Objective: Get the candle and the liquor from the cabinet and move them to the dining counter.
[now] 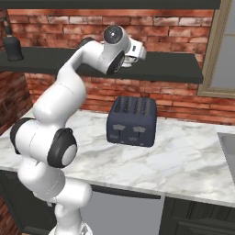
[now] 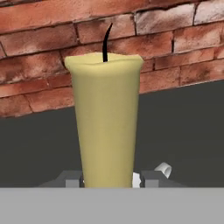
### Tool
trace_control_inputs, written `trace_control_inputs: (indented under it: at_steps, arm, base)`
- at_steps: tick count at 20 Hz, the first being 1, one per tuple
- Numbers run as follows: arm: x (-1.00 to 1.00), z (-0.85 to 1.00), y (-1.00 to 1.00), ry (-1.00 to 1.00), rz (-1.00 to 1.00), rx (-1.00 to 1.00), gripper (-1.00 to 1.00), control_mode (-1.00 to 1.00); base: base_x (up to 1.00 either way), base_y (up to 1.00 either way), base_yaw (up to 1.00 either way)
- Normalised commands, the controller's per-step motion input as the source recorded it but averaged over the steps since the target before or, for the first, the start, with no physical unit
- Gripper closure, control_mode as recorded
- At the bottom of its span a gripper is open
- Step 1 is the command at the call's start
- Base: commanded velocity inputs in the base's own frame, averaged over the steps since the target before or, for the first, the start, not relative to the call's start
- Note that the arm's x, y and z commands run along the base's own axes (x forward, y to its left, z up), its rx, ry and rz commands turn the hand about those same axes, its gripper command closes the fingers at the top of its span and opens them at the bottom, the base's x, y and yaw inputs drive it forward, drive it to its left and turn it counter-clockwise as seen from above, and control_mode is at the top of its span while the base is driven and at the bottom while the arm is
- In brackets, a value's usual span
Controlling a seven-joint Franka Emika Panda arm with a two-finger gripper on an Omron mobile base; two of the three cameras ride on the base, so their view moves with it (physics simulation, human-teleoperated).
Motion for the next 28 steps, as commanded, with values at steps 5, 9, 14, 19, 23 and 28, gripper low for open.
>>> trace_control_inputs:
  at_steps: [5,9,14,19,23,28]
  arm:
    - [-0.62,0.00,0.22,-0.12,0.03,0.00,1.00,-1.00]
    - [-0.53,0.10,0.24,0.00,0.01,0.00,1.00,-1.00]
    - [-0.61,0.13,0.21,0.00,0.00,0.00,1.00,-1.00]
    - [-0.64,0.07,0.25,0.00,0.00,0.00,1.00,-1.00]
    - [-0.64,0.00,0.29,0.00,0.00,0.00,1.00,-1.00]
    - [-0.59,-0.01,0.33,0.00,0.00,0.00,1.00,-1.00]
  base:
    - [0.00,0.00,0.00]
    - [0.00,0.00,0.00]
    - [0.00,0.00,0.00]
    - [0.00,0.00,0.00]
    - [0.00,0.00,0.00]
    - [0.00,0.00,0.00]
